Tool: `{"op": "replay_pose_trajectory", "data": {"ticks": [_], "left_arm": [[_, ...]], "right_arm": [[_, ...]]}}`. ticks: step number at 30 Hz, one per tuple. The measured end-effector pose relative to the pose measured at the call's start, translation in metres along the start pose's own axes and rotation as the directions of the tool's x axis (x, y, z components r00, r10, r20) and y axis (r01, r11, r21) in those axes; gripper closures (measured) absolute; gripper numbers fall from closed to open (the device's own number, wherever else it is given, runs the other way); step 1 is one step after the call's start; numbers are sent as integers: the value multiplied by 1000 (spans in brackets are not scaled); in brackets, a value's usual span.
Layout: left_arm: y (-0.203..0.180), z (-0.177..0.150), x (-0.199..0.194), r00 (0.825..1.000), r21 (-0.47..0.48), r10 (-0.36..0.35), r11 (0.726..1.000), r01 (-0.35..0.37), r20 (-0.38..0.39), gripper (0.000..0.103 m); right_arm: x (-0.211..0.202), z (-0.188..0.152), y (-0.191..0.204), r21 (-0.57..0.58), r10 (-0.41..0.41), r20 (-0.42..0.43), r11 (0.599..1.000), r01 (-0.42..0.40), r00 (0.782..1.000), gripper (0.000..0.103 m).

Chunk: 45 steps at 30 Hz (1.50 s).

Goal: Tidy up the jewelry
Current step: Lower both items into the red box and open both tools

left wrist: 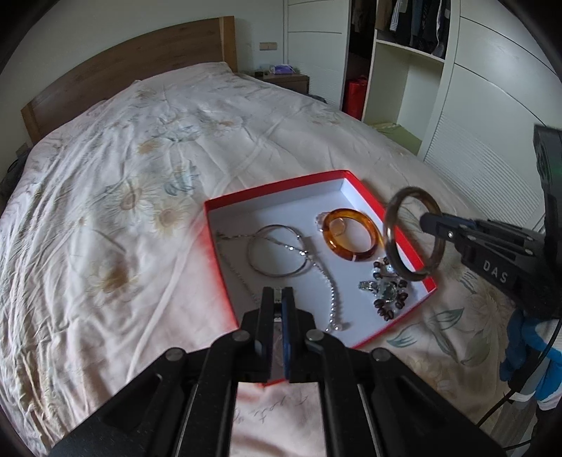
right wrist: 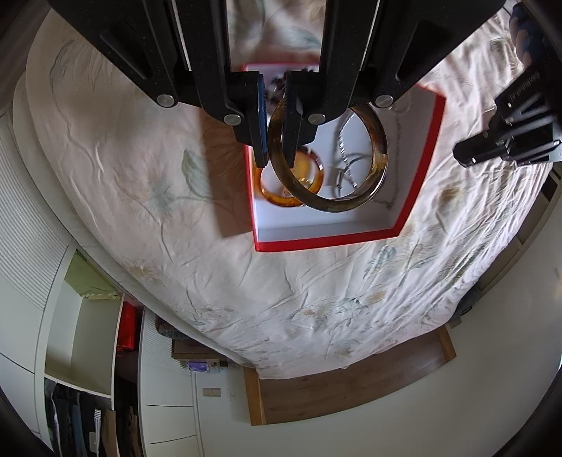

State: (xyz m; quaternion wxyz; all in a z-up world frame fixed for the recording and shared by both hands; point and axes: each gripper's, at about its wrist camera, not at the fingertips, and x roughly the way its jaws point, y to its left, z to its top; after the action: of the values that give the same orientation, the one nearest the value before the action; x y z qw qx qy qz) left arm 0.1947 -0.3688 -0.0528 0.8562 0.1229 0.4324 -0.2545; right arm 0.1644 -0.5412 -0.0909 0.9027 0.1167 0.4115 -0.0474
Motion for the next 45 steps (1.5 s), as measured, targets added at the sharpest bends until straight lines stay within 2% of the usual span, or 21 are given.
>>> {"op": "replay_pose_trajectory", "data": {"ticks": [6,11,17,22,35,39,42,44,45], "left_arm": [[-4,9,38,996,-34,-64,997,62,-60,100],[-10,12,60,993,-32,-75,997,73,-87,100],[-8,9,82,990,-47,-89,995,84,-110,100],[-5,5,94,986,-61,-104,993,97,-128,100],[1,5,104,978,-94,-155,985,142,-142,96],[-1,4,96,979,-89,-156,985,145,-134,83],[-1,4,90,980,-86,-157,985,147,-124,81],[-1,5,85,980,-86,-159,985,149,-119,78],[-1,5,81,980,-87,-161,985,152,-114,76]], "right_arm": [[35,26,3,-46,-2,-22,999,1,1000,95],[64,45,14,-82,8,-43,997,-12,999,95],[101,47,21,-114,-5,-105,993,-7,995,95],[119,45,11,-88,-8,-133,996,-3,991,95],[117,34,5,-106,-34,-152,994,18,988,92],[108,29,8,-119,-39,-154,993,20,987,90],[98,25,10,-126,-29,-152,992,10,988,84],[89,23,12,-141,-43,-145,990,23,988,75],[84,22,12,-143,-43,-142,989,22,989,75]]}}
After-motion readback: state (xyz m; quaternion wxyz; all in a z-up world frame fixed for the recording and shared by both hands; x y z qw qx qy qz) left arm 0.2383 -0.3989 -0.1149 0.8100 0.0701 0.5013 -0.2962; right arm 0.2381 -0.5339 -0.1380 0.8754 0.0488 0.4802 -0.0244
